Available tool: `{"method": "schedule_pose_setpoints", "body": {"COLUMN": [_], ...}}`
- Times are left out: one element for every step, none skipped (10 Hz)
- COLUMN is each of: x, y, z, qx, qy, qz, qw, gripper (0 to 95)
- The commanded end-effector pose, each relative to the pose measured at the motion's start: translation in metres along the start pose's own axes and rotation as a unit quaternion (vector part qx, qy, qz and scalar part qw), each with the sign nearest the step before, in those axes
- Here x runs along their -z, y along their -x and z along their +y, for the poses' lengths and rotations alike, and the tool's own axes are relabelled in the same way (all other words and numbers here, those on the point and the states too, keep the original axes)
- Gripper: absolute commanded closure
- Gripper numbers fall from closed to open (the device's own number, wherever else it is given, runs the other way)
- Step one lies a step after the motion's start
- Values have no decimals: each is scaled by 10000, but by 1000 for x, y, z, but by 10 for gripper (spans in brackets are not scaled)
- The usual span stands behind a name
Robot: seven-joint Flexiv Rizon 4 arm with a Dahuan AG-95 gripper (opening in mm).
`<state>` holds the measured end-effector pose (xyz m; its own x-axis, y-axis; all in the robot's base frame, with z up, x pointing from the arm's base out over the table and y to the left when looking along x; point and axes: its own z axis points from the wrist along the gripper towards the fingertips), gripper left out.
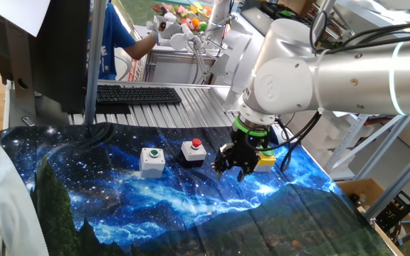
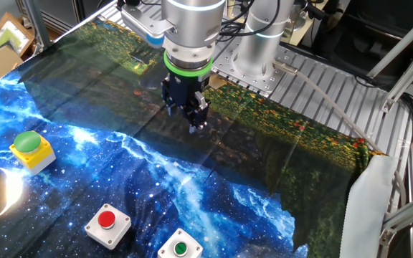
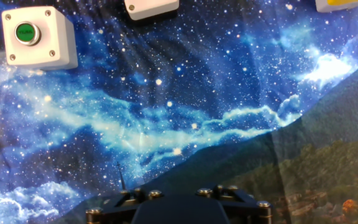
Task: Press three buttons from left to right in sequence
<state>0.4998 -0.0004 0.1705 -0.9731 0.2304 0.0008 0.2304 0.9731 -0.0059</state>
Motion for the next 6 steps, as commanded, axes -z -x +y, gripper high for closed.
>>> {"method": "schedule_pose_setpoints", "body": {"x": [0, 0, 0, 0, 0, 0], "y": [0, 0, 0, 0, 0, 0], "z": [0, 0, 0, 0, 0, 0], "qx": [-11, -27, -53, -60, -56, -54], "qy": [-1, 5, 9, 7, 7, 11], "qz": [-16, -24, -23, -18, -11, -9], "qw": [10000, 10000, 10000, 10000, 10000, 10000], "gripper": [570, 760, 760, 760, 760, 950]}}
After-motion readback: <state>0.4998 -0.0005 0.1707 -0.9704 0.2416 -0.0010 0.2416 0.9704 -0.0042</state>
